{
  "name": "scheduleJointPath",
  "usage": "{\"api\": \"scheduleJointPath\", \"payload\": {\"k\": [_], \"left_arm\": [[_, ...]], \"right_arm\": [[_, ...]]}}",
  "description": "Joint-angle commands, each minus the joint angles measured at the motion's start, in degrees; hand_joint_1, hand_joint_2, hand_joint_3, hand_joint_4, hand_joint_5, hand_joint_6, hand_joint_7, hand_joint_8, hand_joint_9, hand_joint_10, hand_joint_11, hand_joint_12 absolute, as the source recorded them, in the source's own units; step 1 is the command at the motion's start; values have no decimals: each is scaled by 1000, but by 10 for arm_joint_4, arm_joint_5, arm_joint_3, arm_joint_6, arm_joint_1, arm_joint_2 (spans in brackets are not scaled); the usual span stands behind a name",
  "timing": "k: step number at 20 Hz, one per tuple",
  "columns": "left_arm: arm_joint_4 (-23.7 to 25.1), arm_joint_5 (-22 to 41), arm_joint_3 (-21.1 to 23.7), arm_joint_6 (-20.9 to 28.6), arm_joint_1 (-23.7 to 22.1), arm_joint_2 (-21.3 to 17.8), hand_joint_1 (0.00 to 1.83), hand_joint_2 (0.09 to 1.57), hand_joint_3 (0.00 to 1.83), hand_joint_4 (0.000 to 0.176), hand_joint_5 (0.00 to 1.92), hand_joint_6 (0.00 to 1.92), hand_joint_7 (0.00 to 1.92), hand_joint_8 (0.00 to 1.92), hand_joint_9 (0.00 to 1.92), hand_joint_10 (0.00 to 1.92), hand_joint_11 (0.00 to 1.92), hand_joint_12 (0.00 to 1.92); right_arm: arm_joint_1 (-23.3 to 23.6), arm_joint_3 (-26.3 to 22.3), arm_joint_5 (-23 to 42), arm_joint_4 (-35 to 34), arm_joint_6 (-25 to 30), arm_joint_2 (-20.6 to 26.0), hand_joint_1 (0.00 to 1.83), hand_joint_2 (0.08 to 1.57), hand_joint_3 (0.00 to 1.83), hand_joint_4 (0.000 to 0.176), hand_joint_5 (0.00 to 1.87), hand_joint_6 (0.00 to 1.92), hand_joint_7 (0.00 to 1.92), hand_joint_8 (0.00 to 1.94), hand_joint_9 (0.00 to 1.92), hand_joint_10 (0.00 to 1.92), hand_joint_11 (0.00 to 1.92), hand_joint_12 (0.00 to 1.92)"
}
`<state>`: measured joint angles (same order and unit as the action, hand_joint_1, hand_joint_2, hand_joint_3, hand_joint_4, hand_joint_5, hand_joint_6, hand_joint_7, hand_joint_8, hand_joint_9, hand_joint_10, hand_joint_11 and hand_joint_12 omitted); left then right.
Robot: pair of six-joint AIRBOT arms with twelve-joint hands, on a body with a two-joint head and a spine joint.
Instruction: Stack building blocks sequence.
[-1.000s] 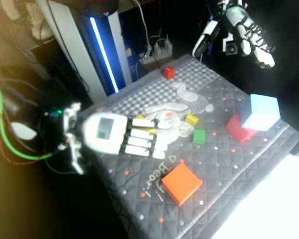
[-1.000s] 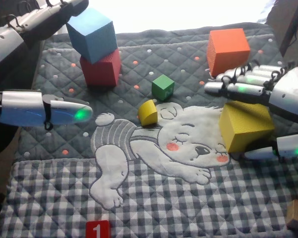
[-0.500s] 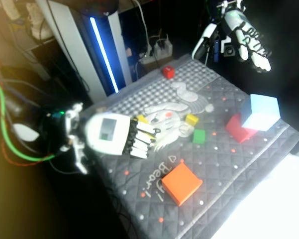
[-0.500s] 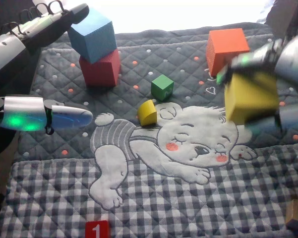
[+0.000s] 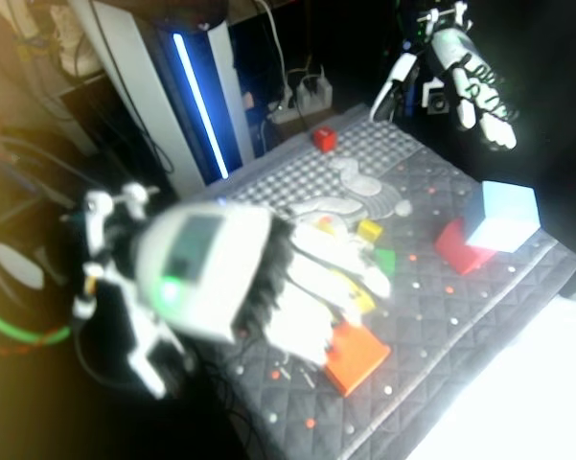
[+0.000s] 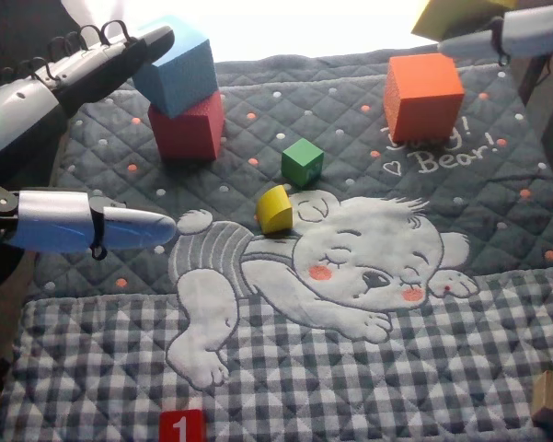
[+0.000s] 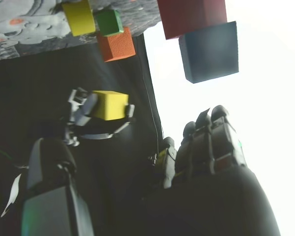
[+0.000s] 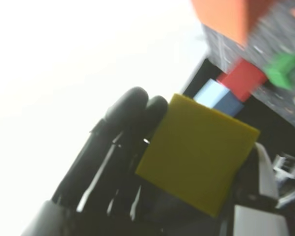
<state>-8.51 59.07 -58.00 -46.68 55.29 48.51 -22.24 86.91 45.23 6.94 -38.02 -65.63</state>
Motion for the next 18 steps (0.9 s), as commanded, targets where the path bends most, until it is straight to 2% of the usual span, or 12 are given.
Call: {"api": "scheduleJointPath", "payload": {"k": [1, 2, 3, 5, 6, 7, 8, 9, 10, 14, 16, 18], "left_arm": [[-5, 67, -6, 7, -8, 5, 774, 858, 5, 176, 0, 0, 0, 0, 0, 0, 12, 6], [-3, 66, -8, 10, -9, 6, 764, 861, 5, 176, 0, 0, 0, 0, 0, 0, 12, 6], [0, 64, -10, 12, -11, 9, 776, 860, 3, 176, 0, 0, 0, 0, 0, 0, 0, 0], [3, 62, -11, 12, -14, 10, 785, 865, 4, 176, 0, 0, 0, 0, 0, 0, 0, 0], [3, 62, -11, 12, -14, 10, 776, 855, 0, 176, 0, 0, 0, 0, 0, 0, 0, 0], [4, 63, -11, 13, -14, 10, 776, 855, 0, 176, 0, 0, 0, 0, 0, 0, 0, 0], [5, 64, -11, 14, -15, 10, 741, 851, 0, 176, 0, 0, 0, 0, 0, 0, 2, 2], [5, 64, -11, 15, -14, 10, 741, 851, 0, 176, 0, 0, 0, 0, 0, 0, 2, 2], [6, 64, -11, 16, -14, 11, 774, 853, 0, 176, 0, 0, 0, 0, 0, 0, 0, 0], [10, 65, -10, 23, -14, 11, 784, 860, 2, 176, 0, 0, 0, 0, 0, 0, 0, 0], [10, 65, -11, 24, -14, 11, 787, 865, 4, 176, 0, 0, 0, 0, 0, 0, 0, 0], [10, 65, -11, 24, -14, 11, 777, 857, 0, 176, 0, 0, 0, 0, 0, 0, 0, 0]], "right_arm": [[12, 12, 21, -9, -6, -8, 1387, 1038, 0, 0, 1104, 704, 1151, 566, 1142, 959, 964, 1077], [18, 20, 8, -9, -11, -16, 1299, 1031, 0, 0, 1111, 669, 1243, 602, 1215, 677, 1066, 1065], [23, 33, -14, -9, -16, -28, 1382, 1003, 0, 0, 1183, 505, 1358, 296, 1200, 835, 1092, 1069], [24, 50, -35, -9, -17, -44, 1385, 1010, 0, 0, 1160, 600, 1337, 282, 1135, 912, 1073, 1100], [24, 54, -41, -9, -17, -48, 1395, 1011, 0, 0, 1139, 685, 1368, 168, 1135, 947, 1069, 1080], [24, 58, -48, -9, -17, -51, 1395, 1011, 0, 0, 1139, 685, 1368, 168, 1135, 947, 1069, 1080], [24, 62, -51, -9, -17, -54, 1400, 1034, 0, 0, 1063, 740, 1230, 476, 1116, 966, 1111, 959], [24, 64, -54, -9, -17, -56, 1400, 1034, 0, 0, 1063, 740, 1230, 476, 1116, 966, 1111, 959], [24, 65, -58, -9, -17, -58, 1394, 1066, 0, 0, 1013, 750, 1104, 751, 1048, 1085, 1075, 949], [24, 72, -70, -9, -17, -62, 1394, 1058, 0, 0, 1063, 713, 1086, 726, 1065, 1073, 1050, 1026], [24, 74, -73, -9, -17, -65, 1392, 1042, 0, 0, 1113, 589, 1126, 687, 1117, 1048, 1057, 1115], [23, 73, -73, -9, -17, -67, 1391, 1039, 0, 0, 1098, 623, 1157, 623, 1120, 1043, 1037, 1142]]}}
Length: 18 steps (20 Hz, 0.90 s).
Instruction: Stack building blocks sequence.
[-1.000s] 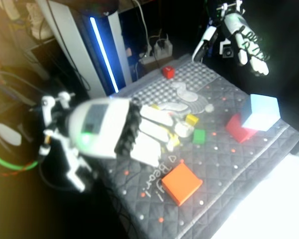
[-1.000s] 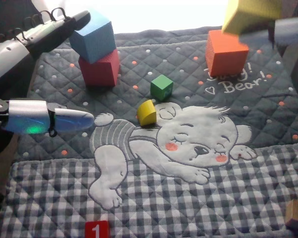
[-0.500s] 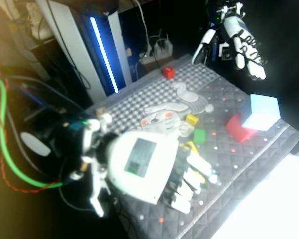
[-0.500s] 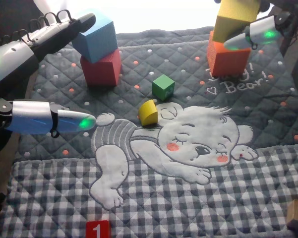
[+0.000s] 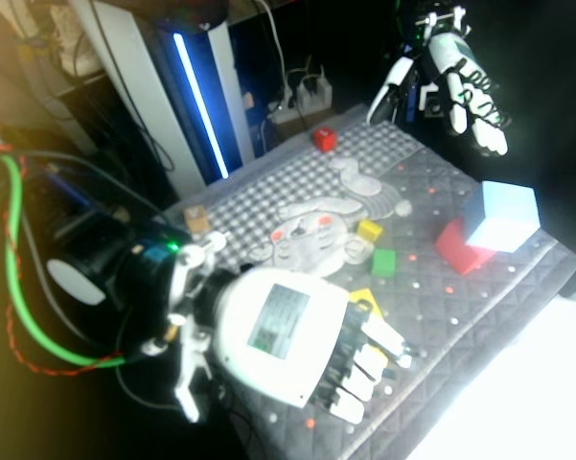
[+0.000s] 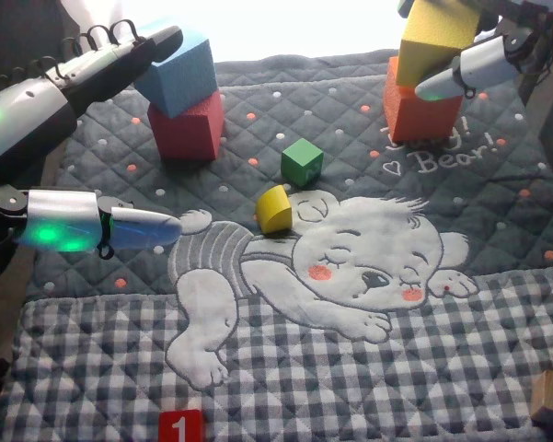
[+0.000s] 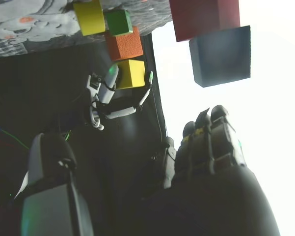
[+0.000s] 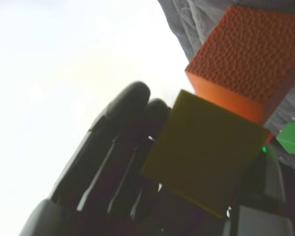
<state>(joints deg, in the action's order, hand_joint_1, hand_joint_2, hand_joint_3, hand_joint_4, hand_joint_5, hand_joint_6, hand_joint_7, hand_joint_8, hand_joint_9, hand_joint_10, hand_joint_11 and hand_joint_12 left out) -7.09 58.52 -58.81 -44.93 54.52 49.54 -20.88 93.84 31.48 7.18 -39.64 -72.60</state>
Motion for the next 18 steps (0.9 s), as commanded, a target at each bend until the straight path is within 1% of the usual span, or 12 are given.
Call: {"api": "scheduleJointPath", "payload": {"k": [1, 2, 3, 4, 5, 6, 7, 9, 11, 15, 17, 18], "left_arm": [[-4, 71, -3, 7, -7, 1, 790, 859, 1, 171, 0, 0, 0, 0, 0, 0, 0, 0], [-4, 71, -3, 7, -7, 1, 790, 859, 1, 171, 0, 0, 0, 0, 0, 0, 0, 0], [-3, 72, -2, 9, -7, 1, 791, 854, 0, 175, 0, 0, 0, 0, 0, 0, 0, 0], [-3, 72, -2, 9, -7, 1, 805, 848, 0, 176, 0, 0, 0, 0, 0, 0, 0, 0], [-3, 73, -2, 10, -7, 1, 827, 842, 0, 176, 0, 0, 0, 0, 0, 0, 0, 0], [-3, 74, -2, 11, -7, 1, 811, 840, 0, 176, 0, 0, 0, 0, 0, 0, 0, 0], [-3, 74, -2, 11, -6, 1, 819, 843, 0, 176, 0, 0, 0, 0, 0, 0, 0, 0], [-3, 75, -2, 11, -6, 1, 825, 848, 0, 176, 0, 0, 0, 0, 0, 0, 0, 0], [-3, 75, -2, 12, -6, 1, 780, 856, 3, 176, 0, 0, 0, 0, 0, 0, 0, 0], [-4, 75, -3, 12, -4, 1, 796, 858, 2, 176, 0, 0, 0, 0, 0, 0, 0, 0], [-4, 75, -3, 12, -4, 1, 808, 866, 5, 176, 0, 0, 0, 0, 0, 0, 0, 0], [-4, 75, -4, 12, -4, 1, 814, 872, 7, 176, 0, 0, 0, 0, 0, 0, 0, 0]], "right_arm": [[7, 4, 64, -12, 0, 3, 1391, 1036, 0, 0, 1109, 618, 1147, 643, 1135, 991, 1049, 1048], [6, 3, 64, -12, 0, 3, 1391, 1036, 0, 0, 1109, 618, 1147, 643, 1135, 991, 1049, 1048], [4, 2, 64, -12, 0, 3, 1391, 1073, 4, 0, 898, 821, 1092, 810, 1114, 1015, 1070, 953], [2, 1, 64, -12, 0, 3, 1367, 1070, 4, 0, 828, 324, 1056, 880, 1066, 589, 1009, 900], [1, -1, 64, -12, 0, 3, 1147, 1033, 0, 0, 721, 85, 771, 314, 891, 253, 679, 917], [1, -4, 64, -12, 0, 3, 1096, 1005, 1, 0, 616, 16, 599, 73, 828, 93, 402, 981], [0, -5, 65, -12, 1, 4, 1076, 974, 1, 61, 422, 2, 376, 14, 568, 18, 117, 1016], [-3, -7, 66, -12, 2, 5, 1009, 947, 0, 102, 233, 0, 201, 2, 332, 2, 4, 836], [-9, -14, 75, -12, 5, 11, 925, 922, 0, 164, 22, 0, 20, 0, 159, 0, 0, 874], [-15, -25, 92, -14, 6, 19, 902, 883, 0, 176, 0, 0, 0, 0, 3, 0, 0, 533], [-15, -29, 97, -14, 6, 20, 885, 874, 0, 176, 0, 0, 0, 0, 1, 0, 0, 630], [-16, -30, 100, -14, 6, 21, 871, 869, 0, 176, 0, 0, 0, 0, 0, 0, 0, 557]]}}
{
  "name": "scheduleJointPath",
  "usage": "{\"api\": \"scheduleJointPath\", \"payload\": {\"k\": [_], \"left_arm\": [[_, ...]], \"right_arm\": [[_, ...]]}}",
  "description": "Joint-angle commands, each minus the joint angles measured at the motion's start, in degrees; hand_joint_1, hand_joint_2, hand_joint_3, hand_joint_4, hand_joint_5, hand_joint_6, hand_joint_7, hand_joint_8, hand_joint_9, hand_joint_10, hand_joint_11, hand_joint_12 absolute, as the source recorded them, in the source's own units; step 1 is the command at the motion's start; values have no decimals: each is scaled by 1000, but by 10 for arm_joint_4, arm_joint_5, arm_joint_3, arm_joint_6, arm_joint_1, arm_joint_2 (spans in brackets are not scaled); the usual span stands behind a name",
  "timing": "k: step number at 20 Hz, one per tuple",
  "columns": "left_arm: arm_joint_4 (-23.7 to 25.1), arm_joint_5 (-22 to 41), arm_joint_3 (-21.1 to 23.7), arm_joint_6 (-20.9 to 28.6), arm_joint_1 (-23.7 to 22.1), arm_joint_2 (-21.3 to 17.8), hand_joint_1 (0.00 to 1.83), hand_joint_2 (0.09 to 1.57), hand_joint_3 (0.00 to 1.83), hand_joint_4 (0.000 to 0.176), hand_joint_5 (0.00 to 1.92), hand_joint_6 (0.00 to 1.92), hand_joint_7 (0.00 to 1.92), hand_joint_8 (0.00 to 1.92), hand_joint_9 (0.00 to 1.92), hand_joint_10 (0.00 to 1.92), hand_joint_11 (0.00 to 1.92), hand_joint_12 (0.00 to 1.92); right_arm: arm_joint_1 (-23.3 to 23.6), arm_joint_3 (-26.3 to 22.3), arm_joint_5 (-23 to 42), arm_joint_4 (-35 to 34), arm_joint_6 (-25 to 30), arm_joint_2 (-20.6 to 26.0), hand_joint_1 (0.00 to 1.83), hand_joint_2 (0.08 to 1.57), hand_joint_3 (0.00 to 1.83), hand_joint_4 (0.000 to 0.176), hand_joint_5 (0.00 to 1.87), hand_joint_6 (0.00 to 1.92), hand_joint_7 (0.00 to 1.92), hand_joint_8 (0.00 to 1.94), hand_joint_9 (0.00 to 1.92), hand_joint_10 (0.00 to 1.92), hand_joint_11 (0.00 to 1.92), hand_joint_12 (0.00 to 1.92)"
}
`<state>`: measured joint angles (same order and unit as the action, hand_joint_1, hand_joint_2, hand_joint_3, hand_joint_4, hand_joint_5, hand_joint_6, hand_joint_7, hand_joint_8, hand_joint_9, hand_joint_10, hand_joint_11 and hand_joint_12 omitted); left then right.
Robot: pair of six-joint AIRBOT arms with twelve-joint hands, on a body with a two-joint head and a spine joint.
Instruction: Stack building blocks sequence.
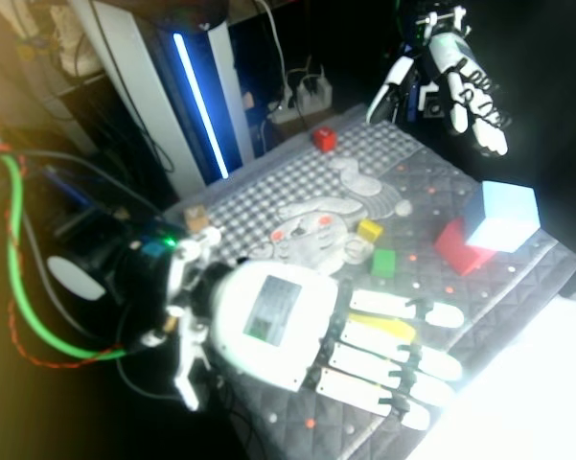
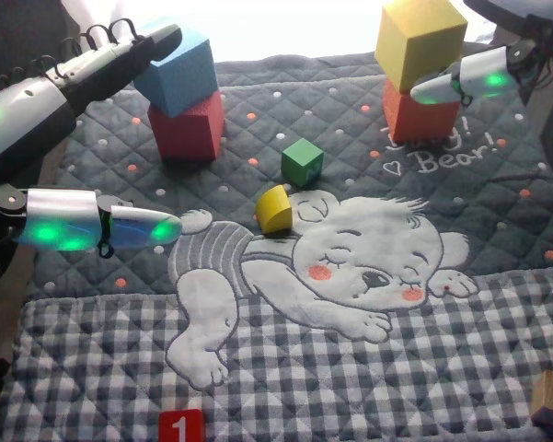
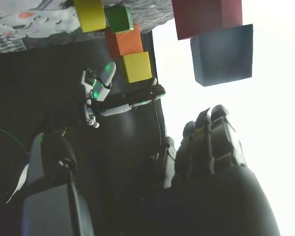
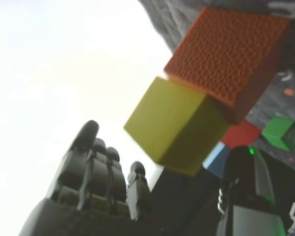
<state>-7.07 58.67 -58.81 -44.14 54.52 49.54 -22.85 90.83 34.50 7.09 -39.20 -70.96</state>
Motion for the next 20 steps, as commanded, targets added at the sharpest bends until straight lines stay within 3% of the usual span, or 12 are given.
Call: {"api": "scheduleJointPath", "payload": {"k": [1, 3, 6, 9, 12, 13, 14, 15, 16, 18, 19, 20], "left_arm": [[-4, 74, -4, 4, -4, 1, 811, 871, 6, 176, 0, 0, 0, 0, 0, 0, 0, 0], [-7, 81, -5, 4, -5, 1, 767, 874, 6, 176, 0, 0, 0, 0, 0, 0, 0, 0], [-21, 124, -6, 4, -3, -3, 767, 868, 2, 176, 0, 0, 0, 0, 0, 0, 0, 0], [-32, 211, 20, -2, 15, -20, 719, 851, 0, 175, 0, 0, 0, 0, 0, 0, 0, 0], [-40, 274, 49, -4, 53, -29, 771, 872, 3, 175, 0, 0, 0, 0, 0, 0, 0, 0], [-47, 294, 56, -4, 67, -29, 663, 903, 16, 132, 0, 0, 0, 0, 0, 0, 0, 0], [-56, 318, 65, -3, 80, -27, 612, 917, 18, 129, 0, 0, 0, 0, 0, 0, 30, 14], [-69, 340, 69, 1, 95, -23, 592, 989, 0, 86, 0, 0, 0, 0, 0, 0, 5, 400], [-77, 352, 70, 9, 102, -19, 522, 1007, 0, 129, 0, 0, 0, 0, 0, 0, 0, 482], [-104, 387, 68, 34, 127, -9, 487, 973, 0, 86, 0, 0, 0, 0, 0, 0, 0, 35], [-119, 405, 67, 45, 139, -6, 426, 955, 0, 17, 0, 0, 0, 0, 0, 0, 0, 6], [-127, 406, 66, 62, 142, -4, 349, 1030, 16, 0, 0, 0, 0, 0, 0, 0, 0, 0]], "right_arm": [[4, -2, 76, -13, 3, 7, 866, 868, 0, 176, 0, 0, 0, 0, 0, 0, 0, 472], [0, -15, 110, -13, 9, 21, 839, 879, 1, 176, 0, 0, 0, 0, 0, 0, 0, 49], [-7, -61, 187, -18, 10, 67, 759, 858, 0, 176, 0, 0, 0, 0, 0, 0, 0, 0], [-59, -141, 314, -45, -20, 130, 751, 859, 0, 176, 0, 0, 0, 0, 0, 0, 0, 0], [-179, -222, 474, -101, -36, 175, 824, 846, 0, 176, 0, 0, 0, 0, 0, 0, 0, 0], [-223, -242, 526, -122, -36, 180, 856, 842, 0, 159, 0, 0, 0, 0, 0, 0, 0, 0], [-272, -264, 584, -147, -36, 183, 915, 853, 1, 173, 0, 0, 0, 0, 0, 0, 0, 0], [-310, -282, 625, -166, -36, 183, 904, 952, 10, 175, 0, 0, 0, 0, 0, 0, 0, 0], [-329, -292, 643, -175, -36, 183, 931, 939, 0, 176, 0, 0, 0, 0, 0, 0, 0, 0], [-364, -307, 664, -194, -36, 183, 941, 925, 0, 176, 0, 0, 0, 0, 0, 0, 0, 0], [-369, -310, 664, -194, -33, 183, 870, 951, 4, 176, 0, 0, 0, 0, 0, 0, 0, 0], [-370, -311, 664, -193, -30, 183, 946, 973, 11, 174, 0, 0, 0, 0, 0, 0, 0, 0]]}}
